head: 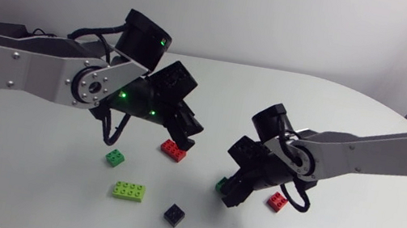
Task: Separate the duplo bricks
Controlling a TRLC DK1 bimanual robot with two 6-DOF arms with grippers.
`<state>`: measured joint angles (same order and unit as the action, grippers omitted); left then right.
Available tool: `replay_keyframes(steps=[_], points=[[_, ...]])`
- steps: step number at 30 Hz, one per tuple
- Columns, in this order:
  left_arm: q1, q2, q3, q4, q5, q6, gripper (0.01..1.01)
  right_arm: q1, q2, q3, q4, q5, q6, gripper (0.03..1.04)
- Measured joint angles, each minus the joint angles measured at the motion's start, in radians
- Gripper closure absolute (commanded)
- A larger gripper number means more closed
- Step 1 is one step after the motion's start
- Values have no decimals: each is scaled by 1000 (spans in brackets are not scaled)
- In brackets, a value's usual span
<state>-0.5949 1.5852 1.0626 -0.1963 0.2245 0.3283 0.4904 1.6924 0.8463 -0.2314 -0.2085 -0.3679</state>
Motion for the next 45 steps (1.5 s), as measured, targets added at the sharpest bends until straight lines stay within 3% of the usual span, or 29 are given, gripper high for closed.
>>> replay_keyframes(steps=[10, 21, 26, 37, 45], points=[[-34, 64, -53, 106, 26, 131, 502, 6, -256, -15, -84, -4, -22, 69], [-25, 83, -78, 122, 33, 202, 502, 14, -87, -23, -80, 22, -56, 70], [8, 56, -126, 119, 32, 240, 502, 48, -27, 71, -167, 76, -71, 74], [42, -60, -157, 85, 33, 312, 502, 99, 155, 420, -490, 201, -97, 87], [63, -128, -203, 39, 32, 368, 502, 148, 299, 557, -639, 305, -93, 105]])
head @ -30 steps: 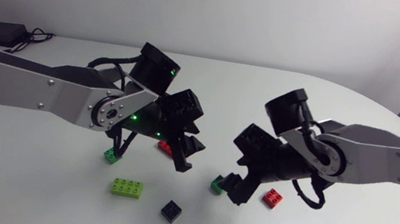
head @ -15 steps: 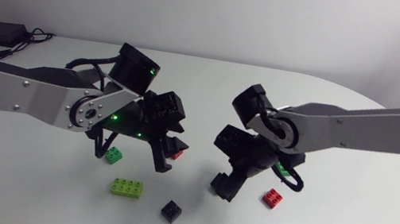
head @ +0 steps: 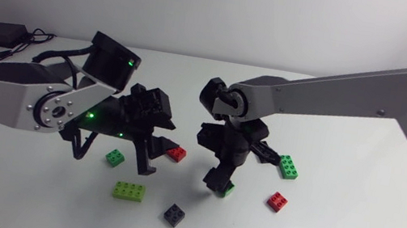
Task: Separate the duplo bricks
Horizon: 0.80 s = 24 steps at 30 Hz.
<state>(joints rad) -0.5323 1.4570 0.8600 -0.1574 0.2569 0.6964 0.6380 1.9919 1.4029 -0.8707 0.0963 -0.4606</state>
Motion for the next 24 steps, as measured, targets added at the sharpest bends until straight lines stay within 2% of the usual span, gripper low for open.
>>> replay_keyframes(steps=[10, 14, 24], points=[[16, -60, -22, -20, 0, 48, 502, 37, 78, 105, -116, 36, 34, 130], [16, -68, -29, -23, 0, 53, 503, 49, 101, 138, -162, 41, 68, 161], [16, -89, -37, -27, 0, 74, 502, 50, 172, 215, -274, 42, 158, 162]])
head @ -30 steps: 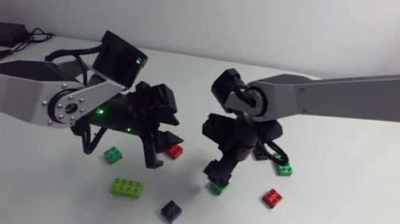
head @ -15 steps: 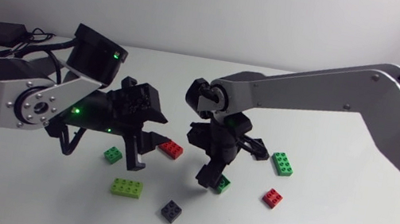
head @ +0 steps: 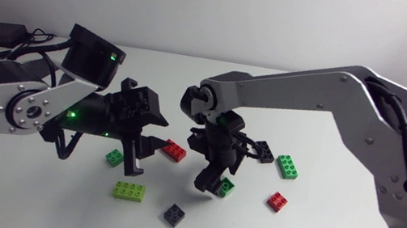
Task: Separate the duplo bricks
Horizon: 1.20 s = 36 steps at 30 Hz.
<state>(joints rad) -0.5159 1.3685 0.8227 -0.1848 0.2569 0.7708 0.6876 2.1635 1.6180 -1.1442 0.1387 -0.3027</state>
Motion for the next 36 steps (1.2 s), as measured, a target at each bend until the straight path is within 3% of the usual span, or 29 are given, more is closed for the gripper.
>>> replay_keyframes(steps=[6, 15, 29, 36], points=[[0, -13, -12, -3, 0, 8, 503, 3, 44, 43, -39, 0, 24, 166], [6, -23, -30, -3, 0, 30, 503, 13, 78, 121, -85, -5, 43, 295], [19, -26, -32, -3, 0, 52, 503, 13, 104, 135, -110, -4, 69, 303], [24, -27, -46, -3, 1, 71, 503, 13, 106, 135, -110, -4, 79, 523]])
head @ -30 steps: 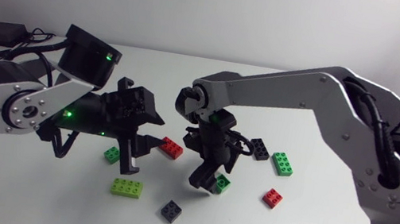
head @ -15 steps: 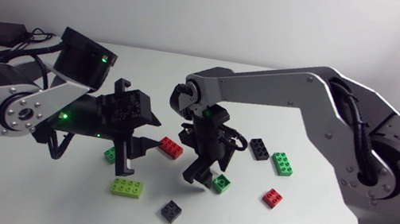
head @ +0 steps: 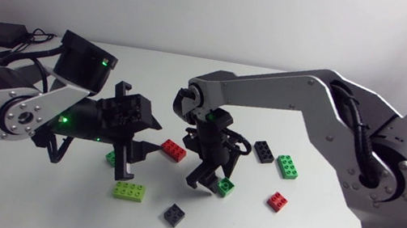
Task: Separate the duplo bricks
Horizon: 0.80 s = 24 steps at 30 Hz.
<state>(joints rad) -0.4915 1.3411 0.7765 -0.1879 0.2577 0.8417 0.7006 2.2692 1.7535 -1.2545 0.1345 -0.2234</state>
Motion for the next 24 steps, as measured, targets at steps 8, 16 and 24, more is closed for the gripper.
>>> replay_keyframes(steps=[8, 16, 24], points=[[1, -15, -3, 0, 0, 4, 503, 0, 1, 0, 0, 0, 4, 811], [5, -27, -23, 0, 0, 8, 503, 3, -41, -29, 58, -3, 7, 813], [8, -31, -54, 1, 1, 11, 503, -44, -361, -328, 450, -143, -48, 815]])
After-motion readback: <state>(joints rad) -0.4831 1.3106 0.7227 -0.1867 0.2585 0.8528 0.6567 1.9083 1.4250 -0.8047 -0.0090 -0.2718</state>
